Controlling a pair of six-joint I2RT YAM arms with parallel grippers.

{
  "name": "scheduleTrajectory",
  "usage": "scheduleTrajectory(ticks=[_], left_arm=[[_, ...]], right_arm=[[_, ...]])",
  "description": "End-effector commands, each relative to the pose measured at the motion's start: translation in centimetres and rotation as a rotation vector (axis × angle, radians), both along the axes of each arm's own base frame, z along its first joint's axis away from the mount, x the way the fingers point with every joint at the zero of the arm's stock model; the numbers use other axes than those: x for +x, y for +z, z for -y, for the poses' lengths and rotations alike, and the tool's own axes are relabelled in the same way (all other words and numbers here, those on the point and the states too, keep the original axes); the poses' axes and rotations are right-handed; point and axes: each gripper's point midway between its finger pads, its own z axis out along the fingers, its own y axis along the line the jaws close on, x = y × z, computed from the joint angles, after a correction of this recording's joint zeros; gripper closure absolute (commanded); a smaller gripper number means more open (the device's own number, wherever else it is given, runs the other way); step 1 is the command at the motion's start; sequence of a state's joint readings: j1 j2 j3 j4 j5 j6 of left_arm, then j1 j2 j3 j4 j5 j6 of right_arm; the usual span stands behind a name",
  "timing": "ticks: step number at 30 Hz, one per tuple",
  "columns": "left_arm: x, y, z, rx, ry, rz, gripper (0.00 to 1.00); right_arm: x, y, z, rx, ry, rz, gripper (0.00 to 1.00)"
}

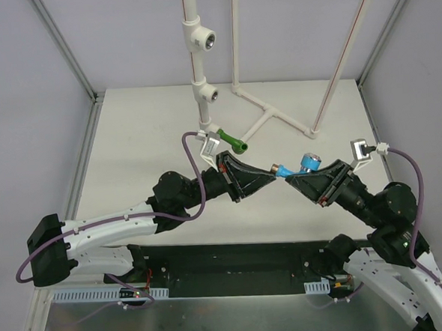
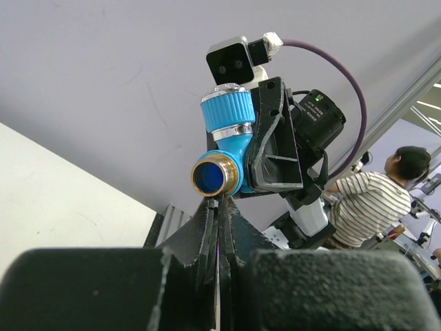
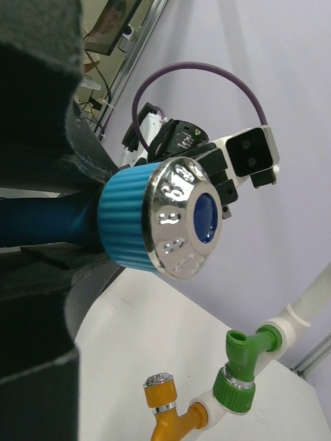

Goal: Install the water faucets
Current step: Adjust the water faucet.

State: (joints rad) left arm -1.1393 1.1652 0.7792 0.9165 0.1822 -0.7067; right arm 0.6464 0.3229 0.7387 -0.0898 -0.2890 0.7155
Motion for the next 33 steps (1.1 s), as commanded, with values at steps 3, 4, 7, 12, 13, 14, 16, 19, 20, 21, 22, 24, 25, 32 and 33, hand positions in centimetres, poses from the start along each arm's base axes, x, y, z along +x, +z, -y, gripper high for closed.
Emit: scheduleTrajectory(ticks=[3, 4, 7, 12, 13, 14, 16, 19, 20, 21, 22, 24, 25, 32, 33], left_arm=[[-0.7, 4.0, -0.5, -0.091, -0.016, 0.057, 1.0], [-0.7, 4.1, -0.5, -0.09, -0.02, 0.056, 1.0], [-0.7, 4.1, -0.3, -0.09, -0.021, 0.057, 1.0], [-1.0, 3.9, -0.2, -0.092, -0.043, 0.048, 0.81], [-1.1, 4.0, -0.3, -0.101, -0.048, 0.049, 0.7], [-1.2, 4.0, -0.4, -0.104, -0.053, 0.051, 0.59], [-1.3, 4.0, -0.4, -0.11, -0.057, 0.05, 0.49], [-1.5, 4.1, -0.6, -0.116, -0.06, 0.054, 0.41], [-1.3, 4.2, -0.6, -0.118, -0.053, 0.054, 0.4], [-1.3, 4.1, -0.6, -0.114, -0.05, 0.052, 0.4], [-1.3, 4.0, -0.5, -0.112, -0.053, 0.052, 0.41], [-1.3, 4.1, -0.4, -0.111, -0.056, 0.053, 0.46], [-1.3, 4.0, -0.3, -0.109, -0.059, 0.053, 0.46], [-1.4, 3.5, 0.0, -0.097, -0.075, 0.041, 0.41], [-1.4, 3.4, 0.0, -0.096, -0.076, 0.038, 0.41]], right_arm=[[-2.6, 0.0, -0.2, -0.037, 0.112, 0.026, 1.0], [-2.7, -0.1, -0.2, -0.039, 0.115, 0.021, 1.0], [-3.0, -0.1, -0.2, -0.038, 0.126, 0.026, 1.0], [-2.7, -0.1, 0.4, -0.049, 0.083, 0.039, 1.0], [-2.7, 0.1, 0.5, -0.048, 0.074, 0.043, 1.0], [-2.7, 0.1, 0.7, -0.05, 0.067, 0.046, 1.0], [-2.7, 0.1, 0.7, -0.049, 0.065, 0.049, 1.0], [-2.7, 0.1, 0.6, -0.047, 0.069, 0.042, 1.0], [-2.8, 0.2, 0.6, -0.045, 0.072, 0.044, 1.0], [-2.8, 0.2, 0.6, -0.045, 0.074, 0.043, 1.0], [-2.8, 0.2, 0.6, -0.043, 0.073, 0.043, 1.0], [-2.8, 0.2, 0.6, -0.039, 0.072, 0.04, 1.0], [-2.7, 0.3, 0.7, -0.038, 0.065, 0.044, 1.0], [-2.7, 1.0, 1.6, 0.007, 0.02, 0.075, 1.0], [-2.6, 1.1, 1.7, 0.01, 0.01, 0.076, 1.0]])
